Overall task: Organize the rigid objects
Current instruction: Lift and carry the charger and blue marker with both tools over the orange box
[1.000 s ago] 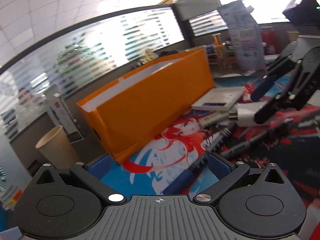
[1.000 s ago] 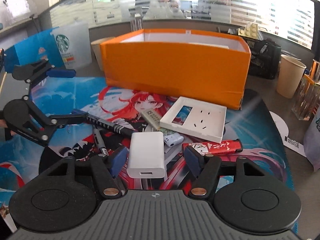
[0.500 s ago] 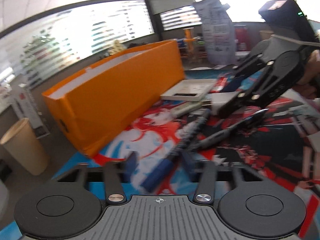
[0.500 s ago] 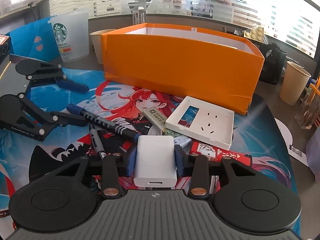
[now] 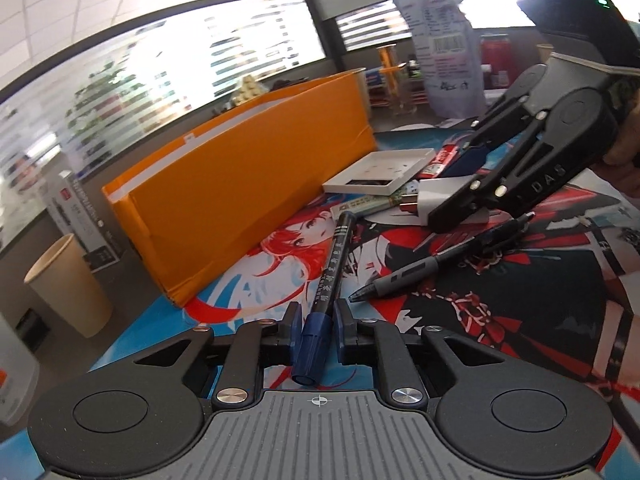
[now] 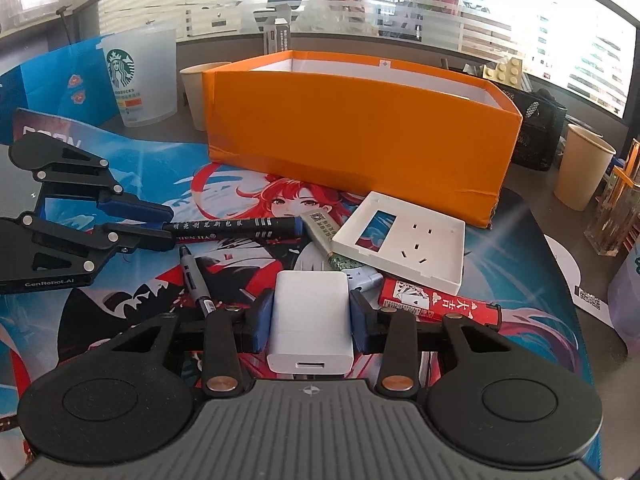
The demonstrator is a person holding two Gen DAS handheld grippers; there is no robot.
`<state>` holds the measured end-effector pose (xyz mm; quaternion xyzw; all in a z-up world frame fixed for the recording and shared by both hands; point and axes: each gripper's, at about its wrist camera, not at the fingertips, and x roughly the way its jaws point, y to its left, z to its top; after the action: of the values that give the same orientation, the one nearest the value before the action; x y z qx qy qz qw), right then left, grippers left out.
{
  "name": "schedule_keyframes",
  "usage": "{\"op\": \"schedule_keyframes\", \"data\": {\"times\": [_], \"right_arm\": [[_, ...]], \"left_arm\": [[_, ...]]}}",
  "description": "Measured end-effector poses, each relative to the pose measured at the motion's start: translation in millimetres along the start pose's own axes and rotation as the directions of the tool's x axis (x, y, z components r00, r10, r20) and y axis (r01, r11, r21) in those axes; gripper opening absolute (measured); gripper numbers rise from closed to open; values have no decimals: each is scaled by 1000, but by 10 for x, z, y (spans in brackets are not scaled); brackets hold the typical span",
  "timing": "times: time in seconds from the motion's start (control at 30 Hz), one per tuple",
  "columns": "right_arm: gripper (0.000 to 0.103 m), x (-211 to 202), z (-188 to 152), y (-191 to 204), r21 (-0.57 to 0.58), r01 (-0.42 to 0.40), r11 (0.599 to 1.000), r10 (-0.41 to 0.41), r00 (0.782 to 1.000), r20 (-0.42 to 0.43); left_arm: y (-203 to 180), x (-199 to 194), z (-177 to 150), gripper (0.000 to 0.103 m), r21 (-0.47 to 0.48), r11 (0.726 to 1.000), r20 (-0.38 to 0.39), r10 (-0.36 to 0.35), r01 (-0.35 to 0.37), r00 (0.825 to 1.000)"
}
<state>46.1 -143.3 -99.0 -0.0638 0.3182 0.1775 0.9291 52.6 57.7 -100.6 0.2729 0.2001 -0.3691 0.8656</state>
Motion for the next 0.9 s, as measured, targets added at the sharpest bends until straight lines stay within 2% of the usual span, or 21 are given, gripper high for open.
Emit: {"op": "schedule_keyframes", "data": {"times": [0.2, 0.37, 0.63, 0.77, 0.9], "right_arm": [[36, -52, -45, -28, 2, -4, 1000, 4, 1000, 14], [37, -89, -78, -111, 7, -3, 1000, 3, 1000, 13], [38, -99, -85, -22, -96, 22, 995, -21, 1000, 18], [37, -102, -98, -59, -71, 12, 997, -10, 1000, 29], [37, -130, -111, -121, -25, -17, 1000, 18, 999, 38]], "left_arm": [[-56, 20, 40, 14, -61, 996, -30, 58, -60, 998], [-111, 35, 70, 14, -66, 993, -48, 92, -95, 995], [-169, 45, 83, 14, -71, 988, -58, 131, -135, 990], [-196, 46, 98, 14, -82, 985, -66, 150, -155, 986], [-153, 4, 90, 14, -145, 978, -76, 138, -148, 987]]}}
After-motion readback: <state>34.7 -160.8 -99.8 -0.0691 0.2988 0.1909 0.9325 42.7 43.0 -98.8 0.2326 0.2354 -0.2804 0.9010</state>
